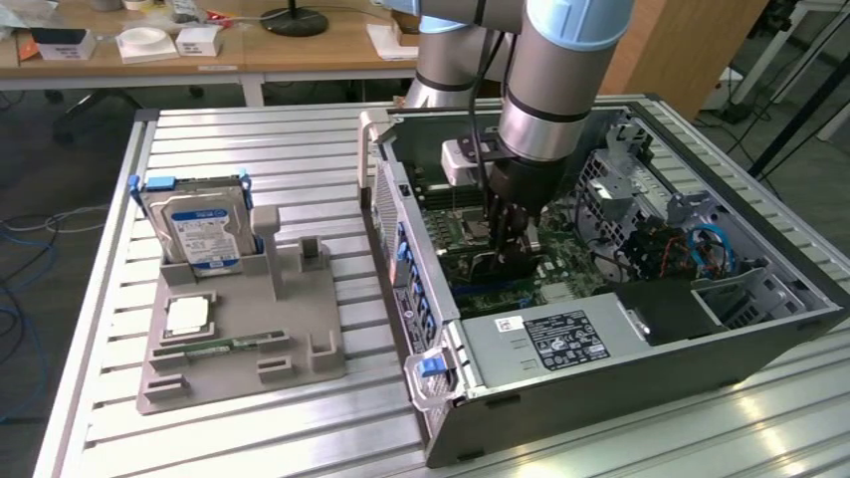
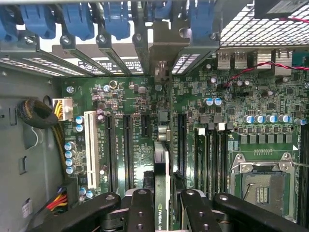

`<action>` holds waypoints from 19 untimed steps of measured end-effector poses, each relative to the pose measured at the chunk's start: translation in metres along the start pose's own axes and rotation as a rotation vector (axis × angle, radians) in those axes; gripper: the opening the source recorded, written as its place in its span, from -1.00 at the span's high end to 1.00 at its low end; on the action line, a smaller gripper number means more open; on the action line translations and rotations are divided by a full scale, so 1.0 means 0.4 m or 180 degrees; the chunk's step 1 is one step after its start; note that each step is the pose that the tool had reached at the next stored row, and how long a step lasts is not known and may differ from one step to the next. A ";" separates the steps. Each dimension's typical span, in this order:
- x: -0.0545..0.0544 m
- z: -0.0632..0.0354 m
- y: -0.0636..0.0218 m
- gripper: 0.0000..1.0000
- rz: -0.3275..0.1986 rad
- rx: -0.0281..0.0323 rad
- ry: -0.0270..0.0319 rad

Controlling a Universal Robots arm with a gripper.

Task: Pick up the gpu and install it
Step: 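Insert the gpu into the slot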

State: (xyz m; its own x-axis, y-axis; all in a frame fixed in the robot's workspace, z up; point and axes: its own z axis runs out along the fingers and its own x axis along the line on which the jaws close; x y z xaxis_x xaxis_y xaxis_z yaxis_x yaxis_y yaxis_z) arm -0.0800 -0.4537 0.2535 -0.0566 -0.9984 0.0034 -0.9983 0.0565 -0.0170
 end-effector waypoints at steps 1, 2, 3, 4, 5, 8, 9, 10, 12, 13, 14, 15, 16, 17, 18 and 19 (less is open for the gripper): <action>0.000 -0.004 0.000 0.48 0.0000 -0.0005 0.0002; 0.000 -0.004 0.000 0.48 0.0000 -0.0007 0.0004; 0.001 -0.006 0.000 0.48 0.0000 -0.0009 0.0007; 0.001 -0.006 0.000 0.48 0.0000 -0.0009 0.0008; 0.001 -0.005 0.000 0.48 0.0000 -0.0009 0.0008; 0.001 -0.001 0.000 0.48 -0.0012 -0.0010 0.0009; 0.001 -0.001 0.000 0.48 -0.0014 -0.0010 0.0009; 0.001 0.000 0.000 0.48 -0.0016 -0.0010 0.0009; 0.001 0.001 0.000 0.48 -0.0028 -0.0009 0.0008; 0.001 0.001 0.000 0.48 -0.0043 -0.0009 0.0008; 0.001 0.001 0.000 0.48 -0.0054 -0.0008 0.0005; 0.000 0.002 0.000 0.48 -0.0055 -0.0008 0.0005; 0.001 0.002 0.000 0.48 -0.0055 -0.0008 0.0006; 0.001 0.001 0.000 0.48 -0.0055 -0.0008 0.0006; 0.001 0.001 0.000 0.48 -0.0055 -0.0009 0.0008; 0.001 0.002 0.000 0.48 -0.0055 -0.0009 0.0008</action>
State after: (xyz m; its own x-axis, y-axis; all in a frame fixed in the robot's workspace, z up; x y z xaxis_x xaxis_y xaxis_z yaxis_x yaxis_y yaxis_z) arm -0.0801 -0.4541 0.2528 -0.0393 -0.9992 0.0061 -0.9991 0.0392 -0.0141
